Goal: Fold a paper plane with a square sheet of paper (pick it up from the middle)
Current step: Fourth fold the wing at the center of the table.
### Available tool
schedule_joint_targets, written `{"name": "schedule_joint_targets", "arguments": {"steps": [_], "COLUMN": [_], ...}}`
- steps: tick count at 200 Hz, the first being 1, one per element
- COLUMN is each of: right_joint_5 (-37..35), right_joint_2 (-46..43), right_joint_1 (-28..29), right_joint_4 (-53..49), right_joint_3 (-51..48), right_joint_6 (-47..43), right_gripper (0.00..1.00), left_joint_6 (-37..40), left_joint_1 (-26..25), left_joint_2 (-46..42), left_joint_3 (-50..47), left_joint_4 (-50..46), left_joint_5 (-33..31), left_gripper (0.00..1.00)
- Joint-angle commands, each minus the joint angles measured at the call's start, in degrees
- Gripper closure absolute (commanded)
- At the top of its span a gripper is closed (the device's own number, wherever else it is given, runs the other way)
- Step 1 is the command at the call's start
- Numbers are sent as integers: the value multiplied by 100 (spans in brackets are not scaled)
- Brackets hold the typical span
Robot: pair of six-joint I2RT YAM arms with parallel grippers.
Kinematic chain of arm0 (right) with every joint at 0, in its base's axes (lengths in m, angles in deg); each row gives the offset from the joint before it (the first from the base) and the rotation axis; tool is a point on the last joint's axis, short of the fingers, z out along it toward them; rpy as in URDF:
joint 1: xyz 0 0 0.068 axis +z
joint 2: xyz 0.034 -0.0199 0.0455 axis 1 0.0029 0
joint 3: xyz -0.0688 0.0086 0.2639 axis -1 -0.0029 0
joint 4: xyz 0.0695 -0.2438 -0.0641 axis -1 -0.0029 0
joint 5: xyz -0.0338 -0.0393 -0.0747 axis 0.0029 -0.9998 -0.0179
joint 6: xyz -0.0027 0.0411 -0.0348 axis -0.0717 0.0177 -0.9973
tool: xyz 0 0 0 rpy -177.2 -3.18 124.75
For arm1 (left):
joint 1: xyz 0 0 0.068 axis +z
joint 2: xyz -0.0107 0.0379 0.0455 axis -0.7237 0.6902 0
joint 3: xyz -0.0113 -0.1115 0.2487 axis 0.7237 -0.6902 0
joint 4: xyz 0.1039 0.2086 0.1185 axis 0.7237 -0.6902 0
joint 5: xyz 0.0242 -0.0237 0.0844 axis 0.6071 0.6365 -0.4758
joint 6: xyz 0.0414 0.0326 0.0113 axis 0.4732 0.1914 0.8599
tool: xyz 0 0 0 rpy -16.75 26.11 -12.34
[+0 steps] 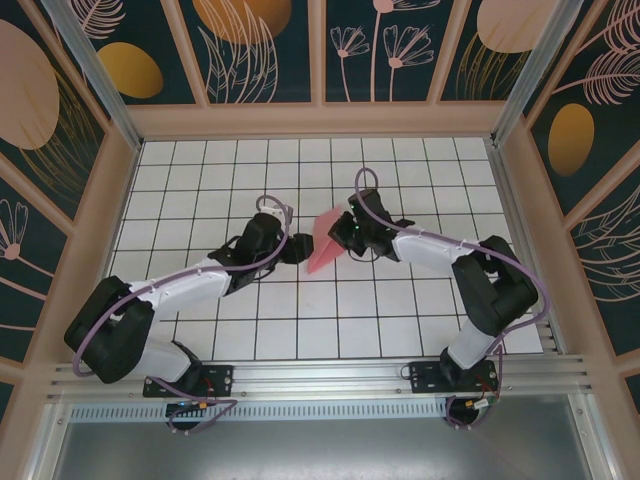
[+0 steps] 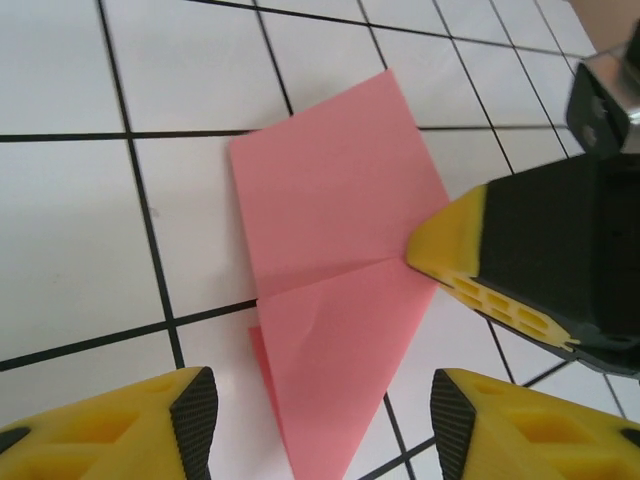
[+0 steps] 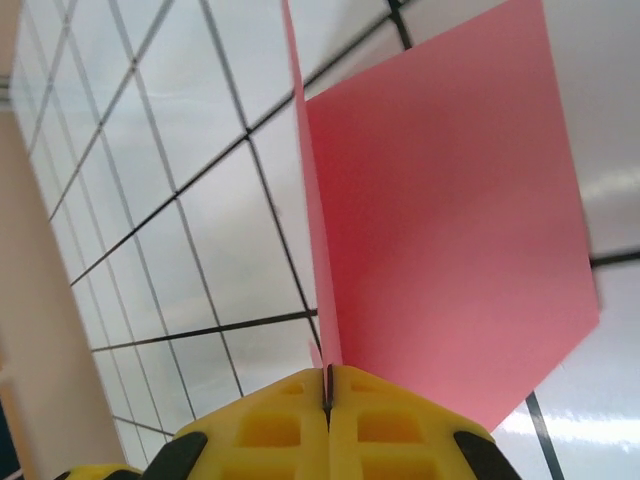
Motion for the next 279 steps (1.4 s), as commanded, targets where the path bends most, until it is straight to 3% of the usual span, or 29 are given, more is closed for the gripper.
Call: {"name": "schedule_joint_targets", "arguments": {"steps": [1,19,46,95,152,223,279], "right_joint_5": [-424,-356,-292,-244,-91,186,341], "right_joint_2": [84,138,326,469,662,781,654], "right_joint_1": [120,200,235,271,293,297,194], "right_joint_4": [-465,-259,-429,-603,-869,-940,-931], "right_joint_3": [117,40,215,378,702,845,863], "right_joint_6": [745,1106,1423,1912,1986,1932,1772], "right_gripper": [100,100,100,100,100,100,78], "left_joint_6": [855,1144,1444,1924,2443,2431,2419], "left_joint_1": [30,27,20,13,4,6,4], "left_joint_2": [-44,152,317,804,1368,1669,1674], "left_joint_3": [-213,-229,-732,-807,-426,-233,-337], "left_joint_4": [963,1040,2059,2538,2075,2038,2071], "left_joint_5": [231,190,452,857,926,636,475], "left_gripper": [38,42,43,44,47,63,82]}}
